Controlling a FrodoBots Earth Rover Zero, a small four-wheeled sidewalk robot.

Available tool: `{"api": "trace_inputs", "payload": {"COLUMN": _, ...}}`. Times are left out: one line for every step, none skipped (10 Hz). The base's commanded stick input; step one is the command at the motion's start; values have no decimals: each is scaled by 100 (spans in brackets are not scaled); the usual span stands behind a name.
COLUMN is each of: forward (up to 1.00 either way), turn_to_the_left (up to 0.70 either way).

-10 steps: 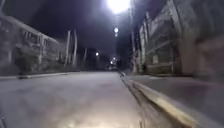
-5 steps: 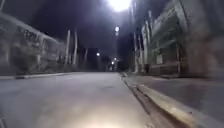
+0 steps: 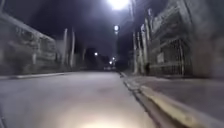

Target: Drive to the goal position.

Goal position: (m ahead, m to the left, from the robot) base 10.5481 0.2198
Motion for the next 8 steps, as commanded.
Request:
{"api": "trace_inputs", "payload": {"forward": 70, "turn_to_the_left": 0}}
{"api": "trace_inputs", "payload": {"forward": 70, "turn_to_the_left": 0}}
{"api": "trace_inputs", "payload": {"forward": 70, "turn_to_the_left": 0}}
{"api": "trace_inputs", "payload": {"forward": 70, "turn_to_the_left": -13}}
{"api": "trace_inputs", "payload": {"forward": 70, "turn_to_the_left": -31}}
{"api": "trace_inputs", "payload": {"forward": 70, "turn_to_the_left": -29}}
{"api": "trace_inputs", "payload": {"forward": 70, "turn_to_the_left": -15}}
{"api": "trace_inputs", "payload": {"forward": 70, "turn_to_the_left": -2}}
